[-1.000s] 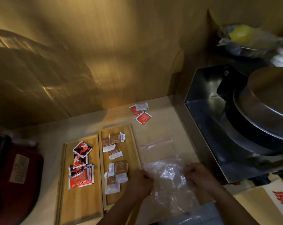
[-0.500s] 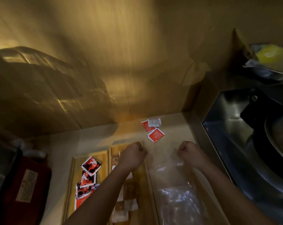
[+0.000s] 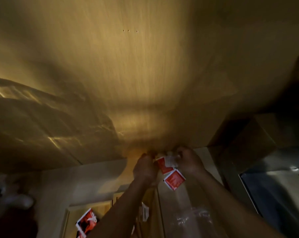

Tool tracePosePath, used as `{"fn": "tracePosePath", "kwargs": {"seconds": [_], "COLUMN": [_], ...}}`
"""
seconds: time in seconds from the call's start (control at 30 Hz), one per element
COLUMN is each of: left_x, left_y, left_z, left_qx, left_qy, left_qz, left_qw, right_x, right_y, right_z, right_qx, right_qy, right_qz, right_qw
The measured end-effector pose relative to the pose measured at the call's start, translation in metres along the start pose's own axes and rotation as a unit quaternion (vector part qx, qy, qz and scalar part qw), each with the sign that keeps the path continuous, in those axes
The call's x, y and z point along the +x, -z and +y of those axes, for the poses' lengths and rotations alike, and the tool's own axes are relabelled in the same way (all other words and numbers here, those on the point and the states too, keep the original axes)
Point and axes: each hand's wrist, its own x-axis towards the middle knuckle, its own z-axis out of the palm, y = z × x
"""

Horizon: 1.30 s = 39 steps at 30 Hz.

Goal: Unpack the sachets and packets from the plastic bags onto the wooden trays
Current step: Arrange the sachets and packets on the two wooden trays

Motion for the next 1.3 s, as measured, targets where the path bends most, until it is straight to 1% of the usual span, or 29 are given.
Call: {"fn": "tracePosePath", "kwargs": {"seconds": [0.1,0.2,0.27,0.47,0.53,0.57,0.6,0.63,0.7,0.77,0.8,0.9,1.0,1.07,1.13,1.17,1.23,1.3], "left_x": [0.016,0.025,0.029,0.037,0.033,0.031,0.027,0.024,0.014,0.009,0.006,-0.01,-0.04,-0.063,-0.082,-0.091,-0.108,-0.124], "left_y": [-0.017,-0.03,-0.037,-0.036,-0.035,-0.034,-0.032,-0.028,-0.017,-0.004,0.003,0.021,0.04,0.053,0.061,0.063,0.068,0.071], "left_z": [-0.003,-0.003,-0.004,-0.001,-0.003,-0.005,-0.008,-0.009,-0.009,-0.009,-0.009,-0.013,-0.021,-0.025,-0.033,-0.039,-0.054,-0.069], "left_qx": [0.003,0.032,0.053,0.068,0.061,0.04,-0.01,-0.084,-0.218,-0.272,-0.294,-0.341,-0.407,-0.434,-0.455,-0.455,-0.462,-0.48], "left_qy": [0.011,0.037,0.047,0.08,0.071,0.063,0.059,0.056,0.068,0.086,0.099,0.131,0.123,0.109,0.11,0.113,0.128,0.151], "left_qz": [0.005,0.019,0.018,-0.04,-0.037,-0.028,-0.029,-0.032,-0.034,0.0,0.009,0.027,0.055,0.059,0.075,0.098,0.155,0.182], "left_qw": [1.0,0.999,0.997,0.994,0.995,0.997,0.998,0.994,0.973,0.958,0.95,0.931,0.903,0.892,0.881,0.878,0.864,0.845], "right_x": [0.016,0.025,0.028,0.028,0.025,0.022,0.02,0.018,0.011,0.003,-0.002,-0.013,-0.029,-0.045,-0.068,-0.077,-0.094,-0.105], "right_y": [-0.007,-0.017,-0.023,-0.022,-0.021,-0.02,-0.021,-0.021,-0.018,-0.014,-0.01,-0.005,-0.004,-0.003,0.001,0.001,-0.002,-0.013], "right_z": [0.003,0.009,0.016,0.025,0.026,0.026,0.028,0.029,0.026,0.021,0.017,0.015,0.004,-0.006,-0.021,-0.025,-0.03,-0.03], "right_qx": [-0.078,-0.137,-0.155,-0.08,-0.054,-0.032,-0.008,0.026,0.12,0.213,0.241,0.288,0.337,0.404,0.481,0.497,0.475,0.475], "right_qy": [0.024,0.026,0.015,-0.048,-0.053,-0.056,-0.058,-0.064,-0.082,-0.089,-0.082,-0.052,-0.051,-0.057,-0.054,-0.043,-0.013,0.001], "right_qz": [0.005,-0.049,-0.057,-0.029,-0.006,0.001,0.006,0.01,0.026,0.037,0.041,0.055,0.048,0.018,-0.046,-0.083,-0.141,-0.147], "right_qw": [0.997,0.989,0.986,0.995,0.997,0.998,0.998,0.998,0.989,0.972,0.966,0.955,0.939,0.913,0.874,0.863,0.868,0.868]}}
